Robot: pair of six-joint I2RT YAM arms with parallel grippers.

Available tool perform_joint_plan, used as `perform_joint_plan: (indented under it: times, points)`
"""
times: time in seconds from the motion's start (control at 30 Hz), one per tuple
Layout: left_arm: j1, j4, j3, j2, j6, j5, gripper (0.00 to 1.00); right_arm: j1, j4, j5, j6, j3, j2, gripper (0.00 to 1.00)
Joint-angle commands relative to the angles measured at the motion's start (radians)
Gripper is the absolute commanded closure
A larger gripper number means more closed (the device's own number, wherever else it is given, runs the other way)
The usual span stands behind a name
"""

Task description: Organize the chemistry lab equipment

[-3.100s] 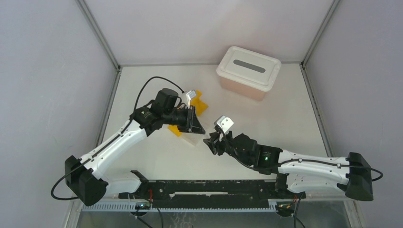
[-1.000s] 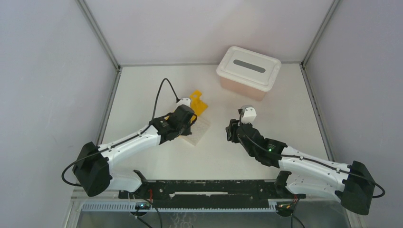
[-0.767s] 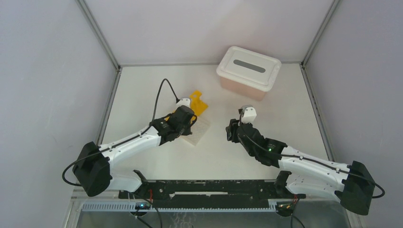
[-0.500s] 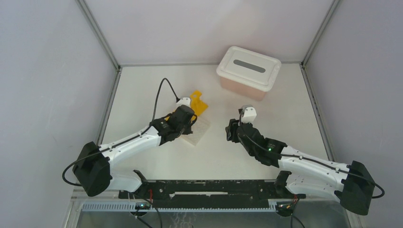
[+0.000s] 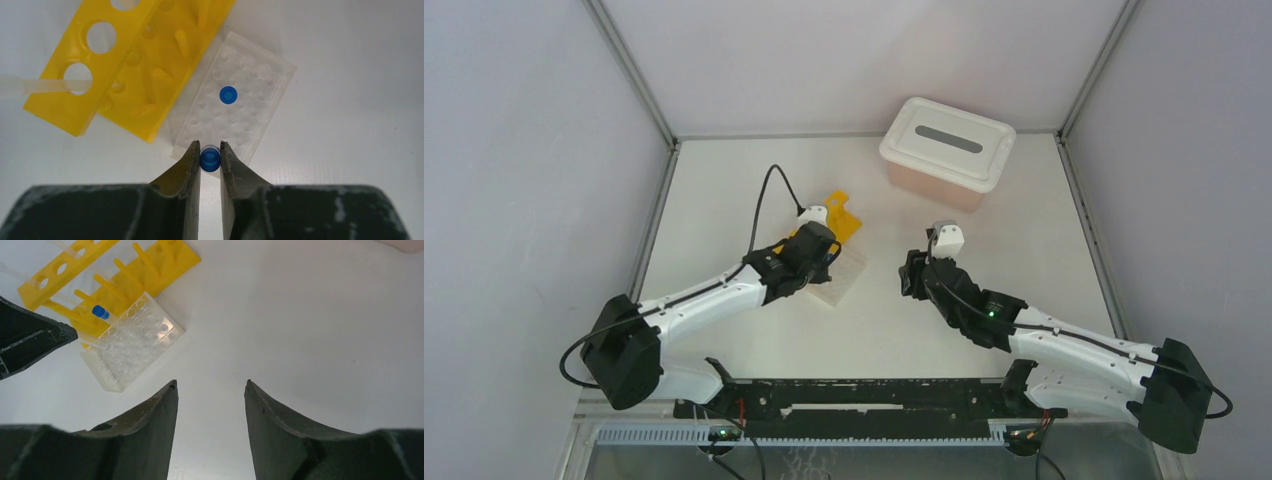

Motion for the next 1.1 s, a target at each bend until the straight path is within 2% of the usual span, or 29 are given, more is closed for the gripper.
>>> perform_joint_plan:
  times: [0.0,0.87,1.07]
  points:
    - [-0.010,0.037,-0.026,0.004,0.008,-0.006,0.92,-0.008,0.046,-0.004,0.000,-0.006,-0.003,0.41]
    - [-0.015,0.052,-0.056,0.031,-0.002,-0.017,0.92,-0.020,0.064,-0.021,-0.003,-0.017,0.007,0.42]
    - [-0.015,0.057,-0.050,0.050,0.003,-0.019,0.86,-0.022,0.066,-0.026,-0.005,-0.017,0.009,0.42]
